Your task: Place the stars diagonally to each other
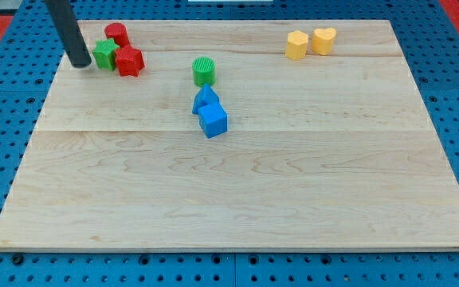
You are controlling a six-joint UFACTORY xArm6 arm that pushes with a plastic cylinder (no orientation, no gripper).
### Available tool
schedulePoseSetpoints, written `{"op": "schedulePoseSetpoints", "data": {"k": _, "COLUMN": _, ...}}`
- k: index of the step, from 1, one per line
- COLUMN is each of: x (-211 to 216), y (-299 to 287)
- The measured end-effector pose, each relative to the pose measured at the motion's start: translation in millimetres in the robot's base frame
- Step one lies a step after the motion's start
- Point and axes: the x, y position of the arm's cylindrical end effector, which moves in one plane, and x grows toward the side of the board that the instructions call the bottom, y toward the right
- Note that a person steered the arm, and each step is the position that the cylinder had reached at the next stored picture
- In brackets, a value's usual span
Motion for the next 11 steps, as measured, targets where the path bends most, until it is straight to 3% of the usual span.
{"op": "schedulePoseSetpoints", "data": {"k": 1, "x": -21, "y": 7}}
{"op": "schedulePoseSetpoints", "data": {"k": 3, "x": 51, "y": 73}}
{"op": "schedulePoseSetpoints", "data": {"k": 4, "x": 60, "y": 96}}
{"op": "schedulePoseSetpoints", "data": {"k": 6, "x": 28, "y": 173}}
{"op": "schedulePoseSetpoints", "data": {"k": 7, "x": -6, "y": 171}}
{"op": "schedulePoseSetpoints", "data": {"k": 8, "x": -6, "y": 107}}
{"op": "schedulePoseSetpoints", "data": {"k": 11, "x": 41, "y": 47}}
